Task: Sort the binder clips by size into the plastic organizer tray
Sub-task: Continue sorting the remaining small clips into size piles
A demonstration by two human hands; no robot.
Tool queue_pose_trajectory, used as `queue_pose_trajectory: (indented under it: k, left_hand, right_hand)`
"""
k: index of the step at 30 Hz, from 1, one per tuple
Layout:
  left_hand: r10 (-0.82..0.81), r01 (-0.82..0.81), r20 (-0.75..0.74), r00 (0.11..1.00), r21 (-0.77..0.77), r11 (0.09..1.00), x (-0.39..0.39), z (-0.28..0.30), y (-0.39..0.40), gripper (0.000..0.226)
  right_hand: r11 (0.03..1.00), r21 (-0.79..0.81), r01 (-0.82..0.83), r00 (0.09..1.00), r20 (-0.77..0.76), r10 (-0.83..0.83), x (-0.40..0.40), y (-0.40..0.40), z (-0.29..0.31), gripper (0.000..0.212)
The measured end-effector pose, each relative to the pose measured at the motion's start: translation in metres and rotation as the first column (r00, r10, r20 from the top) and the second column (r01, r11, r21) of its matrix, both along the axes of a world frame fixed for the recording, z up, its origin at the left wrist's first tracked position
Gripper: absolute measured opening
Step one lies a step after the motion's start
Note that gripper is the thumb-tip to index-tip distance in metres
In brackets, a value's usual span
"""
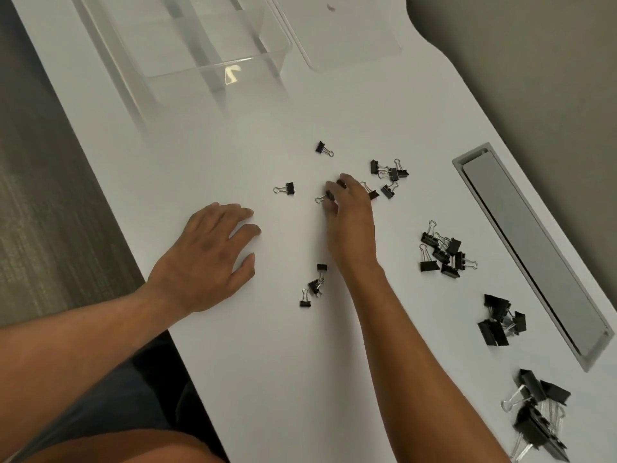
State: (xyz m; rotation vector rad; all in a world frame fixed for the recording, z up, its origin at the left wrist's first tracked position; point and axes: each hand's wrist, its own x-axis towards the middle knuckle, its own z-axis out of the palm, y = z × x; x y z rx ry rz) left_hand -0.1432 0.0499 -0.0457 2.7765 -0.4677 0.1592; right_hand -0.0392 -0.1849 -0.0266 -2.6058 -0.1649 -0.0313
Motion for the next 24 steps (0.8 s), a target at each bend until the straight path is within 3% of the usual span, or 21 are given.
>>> queue_pose_trajectory:
  k: [7, 11, 13, 16, 24]
  left_hand:
    - [0.007, -0.007, 0.028, 1.0, 0.008, 1.0, 0.0, 0.003, -0.001, 0.038]
    - [0.009, -0.01, 0.019, 1.0, 0.016, 1.0, 0.0, 0.002, -0.001, 0.039]
    - [0.007, -0.007, 0.021, 1.0, 0.009, 1.0, 0.0, 0.003, -0.002, 0.038]
    - [0.001, 0.0, 0.03, 1.0, -0.007, 1.0, 0.0, 0.003, -0.002, 0.037]
    - [-0.002, 0.002, 0.003, 1.0, 0.016, 1.0, 0.001, 0.004, -0.001, 0.041]
  right_hand:
    - [0.974, 0.103, -0.204, 0.978, -0.015, 0.206, 0.005, 0.026, 0.005, 0.03]
    - [0.966, 0.232, -0.114, 0.987, 0.138, 0.083, 0.032, 0.023, 0.014, 0.031]
    - [0.979, 0.193, -0.066, 0.998, 0.01, 0.065, 0.051, 0.02, 0.016, 0.042]
    - [0.98, 0.113, -0.163, 0.967, -0.177, 0.181, 0.067, 0.022, 0.012, 0.058]
    - [0.843, 0.004, -0.538, 0.837, -0.123, 0.534, 0.04, 0.019, 0.006, 0.051]
